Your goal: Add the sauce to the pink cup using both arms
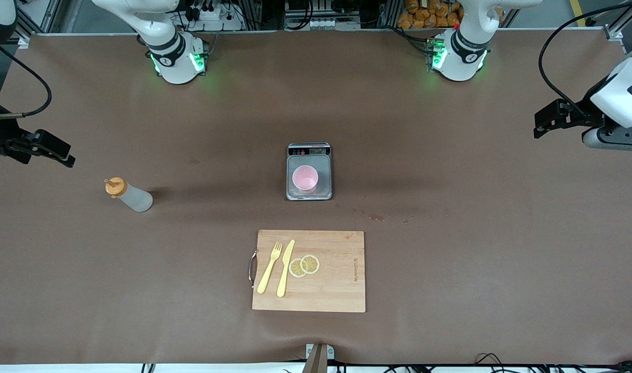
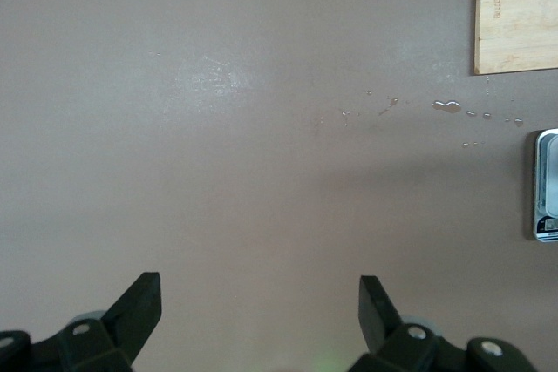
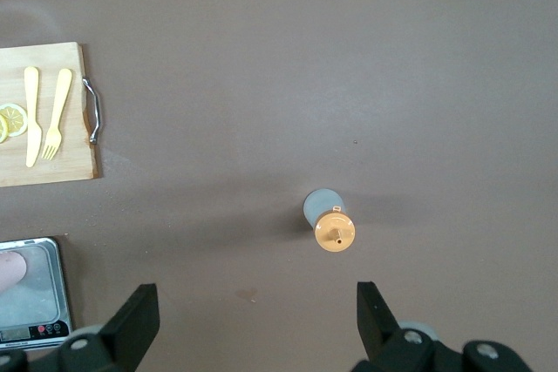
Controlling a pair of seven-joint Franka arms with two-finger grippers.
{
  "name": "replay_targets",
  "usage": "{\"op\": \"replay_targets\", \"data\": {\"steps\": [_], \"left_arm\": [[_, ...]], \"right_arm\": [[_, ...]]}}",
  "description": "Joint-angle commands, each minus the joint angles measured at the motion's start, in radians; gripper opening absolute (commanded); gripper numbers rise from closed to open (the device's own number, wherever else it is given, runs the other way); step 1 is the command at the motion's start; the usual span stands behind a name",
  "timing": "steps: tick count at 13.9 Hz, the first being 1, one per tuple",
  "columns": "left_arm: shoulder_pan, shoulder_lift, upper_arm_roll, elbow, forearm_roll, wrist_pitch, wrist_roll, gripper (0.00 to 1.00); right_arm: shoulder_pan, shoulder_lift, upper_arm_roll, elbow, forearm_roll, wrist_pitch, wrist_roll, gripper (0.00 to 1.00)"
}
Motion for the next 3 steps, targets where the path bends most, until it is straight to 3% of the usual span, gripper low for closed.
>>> {"op": "replay_targets", "data": {"steps": [1,3], "left_arm": [[0.0,0.0,0.002,0.004,-0.004,0.005,-0.002,1.0],[0.002,-0.001,0.0,0.004,-0.004,0.005,-0.002,1.0]], "right_arm": [[-0.007,-0.005,0.012,-0.003,-0.021,-0.001,0.01,1.0],[-0.008,-0.008,0.01,-0.001,-0.021,-0.003,0.01,1.0]]}}
